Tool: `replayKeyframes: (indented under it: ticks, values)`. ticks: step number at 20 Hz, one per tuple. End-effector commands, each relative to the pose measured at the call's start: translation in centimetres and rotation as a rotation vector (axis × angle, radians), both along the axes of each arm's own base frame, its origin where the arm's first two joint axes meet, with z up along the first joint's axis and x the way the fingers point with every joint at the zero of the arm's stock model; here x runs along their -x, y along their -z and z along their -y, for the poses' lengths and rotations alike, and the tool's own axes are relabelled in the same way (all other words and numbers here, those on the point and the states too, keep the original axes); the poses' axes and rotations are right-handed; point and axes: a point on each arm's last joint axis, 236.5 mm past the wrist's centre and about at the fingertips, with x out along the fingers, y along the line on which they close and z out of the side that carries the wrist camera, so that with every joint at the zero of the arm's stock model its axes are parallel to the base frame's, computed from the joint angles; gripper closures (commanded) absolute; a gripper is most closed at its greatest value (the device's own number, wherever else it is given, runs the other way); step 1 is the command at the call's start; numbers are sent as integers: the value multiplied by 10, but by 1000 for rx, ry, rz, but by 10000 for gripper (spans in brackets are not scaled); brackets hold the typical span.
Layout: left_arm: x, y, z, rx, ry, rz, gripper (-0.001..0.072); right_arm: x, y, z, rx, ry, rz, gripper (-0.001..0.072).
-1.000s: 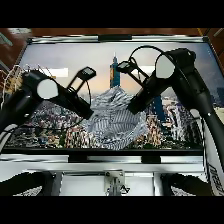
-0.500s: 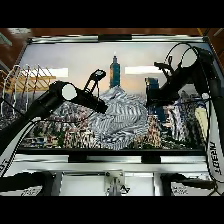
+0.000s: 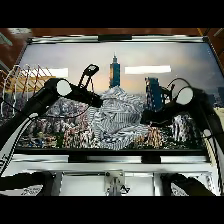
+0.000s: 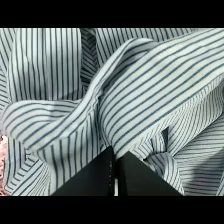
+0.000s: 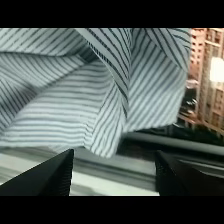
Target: Fold the shirts.
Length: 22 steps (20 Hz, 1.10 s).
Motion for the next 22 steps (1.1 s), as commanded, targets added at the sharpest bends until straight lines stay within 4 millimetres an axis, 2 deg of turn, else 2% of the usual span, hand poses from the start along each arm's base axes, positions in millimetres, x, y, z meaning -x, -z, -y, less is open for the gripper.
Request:
replayKeyframes:
  ticks: [1, 5, 6, 7, 8, 9, 10, 12, 13, 14, 15, 17, 18, 19, 20, 21, 22]
  values:
    - [10, 5, -6, -22, 18, -46, 650, -6, 33, -21, -18, 68, 84, 86]
    - [14, -1, -7, -22, 26, -45, 650, -11, 62, -32, 21, 52, 65, 90]
    - [13, -6, -7, -18, 26, -35, 650, -16, 67, -32, 22, 61, 74, 179]
    - [11, -11, -7, -16, 27, -21, 650, -23, 66, -32, 23, 64, 100, 489]
    - [8, -19, -7, -17, 32, 5, 651, -32, 57, -28, 35, 58, 146, 638]
    - [4, -30, -7, -21, 45, 40, 650, -45, 41, -22, 63, 25, 223, 641]
    - [-1, -46, -9, -28, 53, 82, 651, -64, 11, -14, 104, -29, 332, 641]
    - [-13, -105, -14, -24, 53, 216, 651, -102, -79, 10, 231, -135, 597, 641]
    - [-18, -150, -16, 0, 47, 311, 651, -118, -140, 25, 292, -124, 741, 641]
    - [-18, -204, -17, 51, 34, 413, 651, -128, -203, 35, 324, -92, 881, 641]
    - [-14, -257, -22, 107, 12, 513, 650, -128, -269, 40, 315, -51, 1022, 641]
    - [10, -363, -44, 227, -46, 705, 650, -111, -368, 36, 241, -30, 1229, 642]
    - [26, -401, -57, 261, -60, 786, 650, -98, -404, 26, 176, -48, 1311, 642]
    - [43, -430, -69, 290, -72, 851, 650, -82, -434, 13, 105, -84, 1383, 642]
    - [60, -449, -80, 306, -82, 894, 650, -69, -452, 1, 37, -115, 1424, 642]
    - [74, -454, -88, 306, -83, 903, 650, -58, -460, -12, -42, -138, 1431, 642]
    - [86, -448, -94, 292, -81, 881, 650, -50, -458, -24, -105, -165, 1401, 642]
